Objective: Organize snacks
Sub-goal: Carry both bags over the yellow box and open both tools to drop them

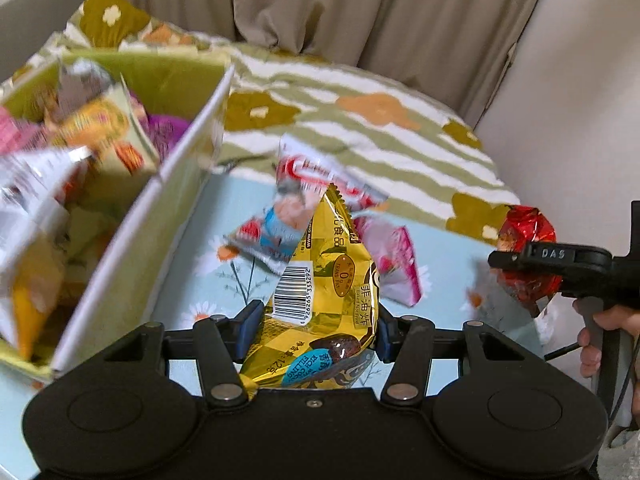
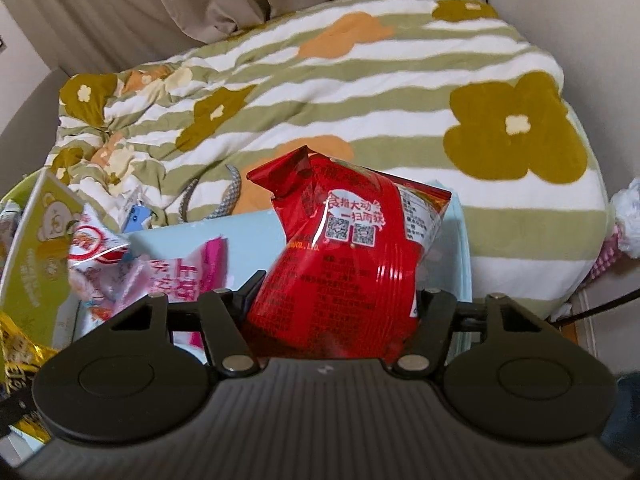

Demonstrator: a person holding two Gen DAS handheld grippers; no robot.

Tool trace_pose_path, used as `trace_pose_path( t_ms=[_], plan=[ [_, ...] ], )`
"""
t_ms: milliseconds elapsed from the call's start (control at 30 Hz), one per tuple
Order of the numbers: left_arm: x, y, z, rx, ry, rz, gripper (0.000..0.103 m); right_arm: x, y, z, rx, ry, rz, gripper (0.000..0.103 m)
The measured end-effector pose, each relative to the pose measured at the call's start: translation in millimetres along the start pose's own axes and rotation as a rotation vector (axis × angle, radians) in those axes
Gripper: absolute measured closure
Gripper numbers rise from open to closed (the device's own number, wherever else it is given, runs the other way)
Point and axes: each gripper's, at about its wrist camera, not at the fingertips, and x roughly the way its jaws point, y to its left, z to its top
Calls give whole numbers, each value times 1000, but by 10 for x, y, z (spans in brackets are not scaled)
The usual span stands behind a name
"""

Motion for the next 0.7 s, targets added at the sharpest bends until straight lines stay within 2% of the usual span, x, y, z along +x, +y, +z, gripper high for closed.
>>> trace_pose_path(
  t_ms=[167,367,533,700],
  plan=[
    [-384,-14,77,18,-83,25,44,-305,198,-2,-48,-42,22,25],
    [-861,126,171,18,-181,89,44,-615,637,19,-137,-81,109,25],
    [-1171,351,303,3,-241,151,44,-813,1121,61,-222,-116,199,25],
    [-1419,735,498,-2,-296,174,44,-941,1684,90,-290,-152,275,25]
  ],
)
